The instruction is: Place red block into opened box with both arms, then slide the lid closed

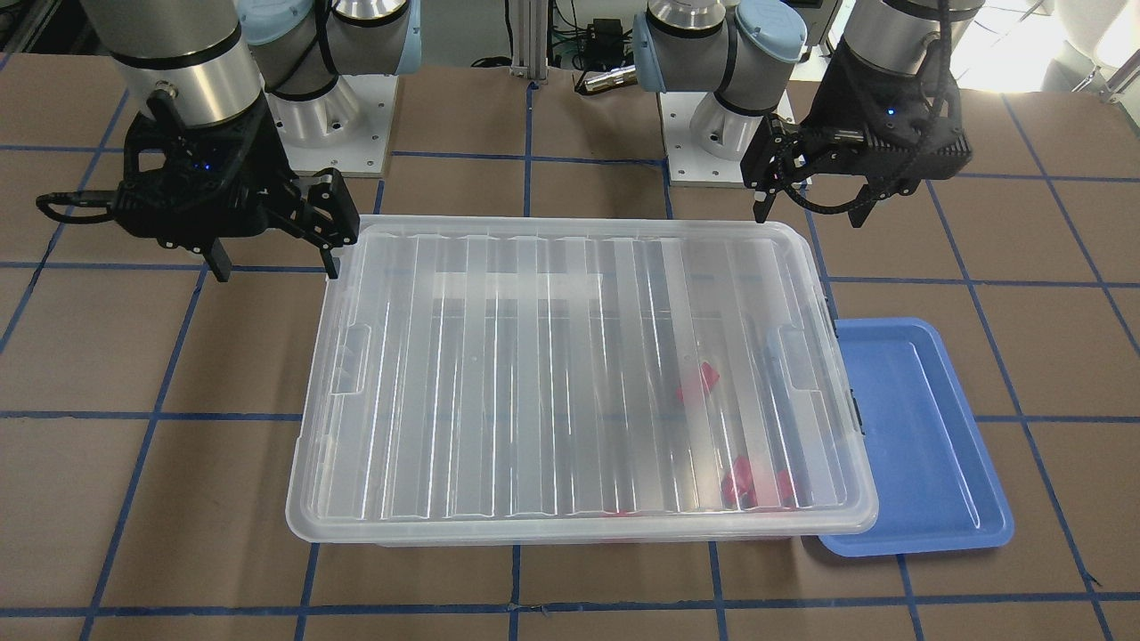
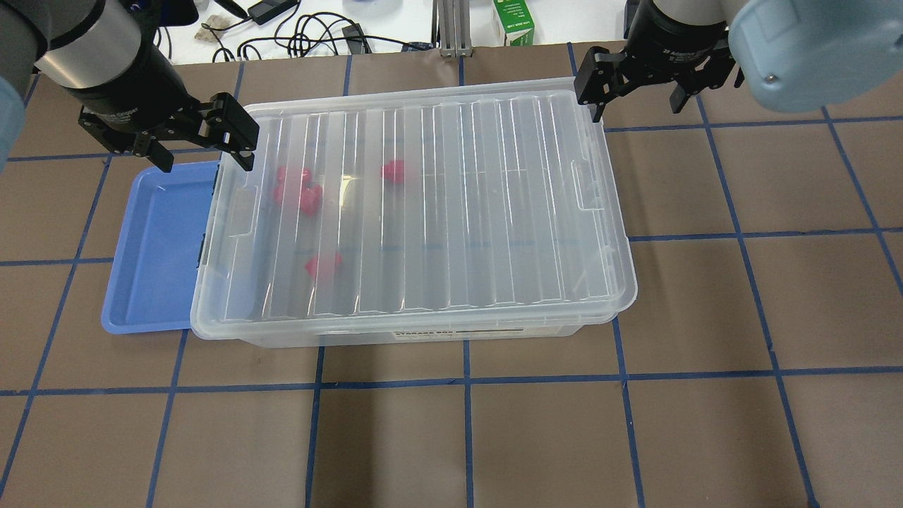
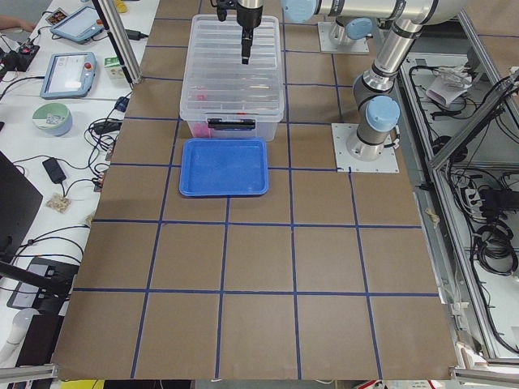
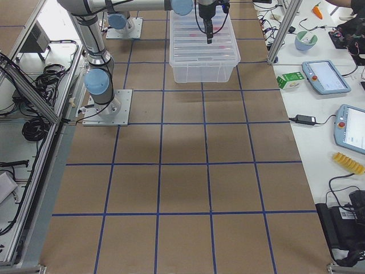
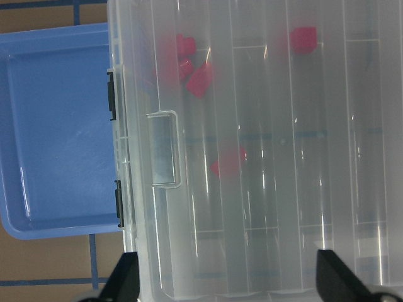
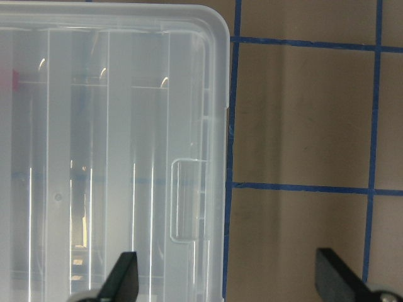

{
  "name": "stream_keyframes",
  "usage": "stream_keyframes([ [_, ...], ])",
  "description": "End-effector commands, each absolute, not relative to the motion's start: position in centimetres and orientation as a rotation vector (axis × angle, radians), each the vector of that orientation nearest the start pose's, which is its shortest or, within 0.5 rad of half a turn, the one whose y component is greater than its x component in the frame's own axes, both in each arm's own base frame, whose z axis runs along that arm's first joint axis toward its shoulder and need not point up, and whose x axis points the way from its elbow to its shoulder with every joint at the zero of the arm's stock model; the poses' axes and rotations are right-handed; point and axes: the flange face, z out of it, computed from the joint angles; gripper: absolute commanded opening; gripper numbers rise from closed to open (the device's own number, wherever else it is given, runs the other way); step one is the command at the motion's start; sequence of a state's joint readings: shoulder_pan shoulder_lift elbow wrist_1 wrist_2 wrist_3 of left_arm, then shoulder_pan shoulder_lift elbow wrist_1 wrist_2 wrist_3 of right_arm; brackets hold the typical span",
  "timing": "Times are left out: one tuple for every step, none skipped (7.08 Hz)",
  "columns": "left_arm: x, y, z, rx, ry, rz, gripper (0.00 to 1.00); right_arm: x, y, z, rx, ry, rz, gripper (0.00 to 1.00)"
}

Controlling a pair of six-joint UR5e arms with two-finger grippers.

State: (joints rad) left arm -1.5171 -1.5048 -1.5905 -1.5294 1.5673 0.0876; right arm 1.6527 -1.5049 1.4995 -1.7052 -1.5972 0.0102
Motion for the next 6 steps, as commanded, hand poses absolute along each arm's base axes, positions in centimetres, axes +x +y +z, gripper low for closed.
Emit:
stream_keyframes([
  [-10.82,-47.83,51.41,0.053,3.137,-0.137,1.0,17.81,-50.95,50.83,-0.118,3.155,-0.189,1.0],
  [-10.82,-47.83,51.41,0.053,3.137,-0.137,1.0,17.82,-50.83,50.91,-0.119,3.153,-0.191,1.0],
  [-10.82,-47.83,51.41,0.053,3.137,-0.137,1.0,17.9,-50.89,50.79,-0.119,3.146,-0.19,1.0],
  [-10.83,-47.81,51.26,0.053,3.137,-0.133,1.0,17.9,-50.94,50.65,-0.121,3.146,-0.187,1.0],
  [-10.9,-47.83,51.11,0.053,3.138,-0.128,1.0,17.9,-50.94,50.65,-0.119,3.146,-0.187,1.0],
  [-10.81,-47.76,51.33,0.036,3.137,-0.125,1.0,17.91,-50.96,50.66,-0.119,3.146,-0.19,1.0],
])
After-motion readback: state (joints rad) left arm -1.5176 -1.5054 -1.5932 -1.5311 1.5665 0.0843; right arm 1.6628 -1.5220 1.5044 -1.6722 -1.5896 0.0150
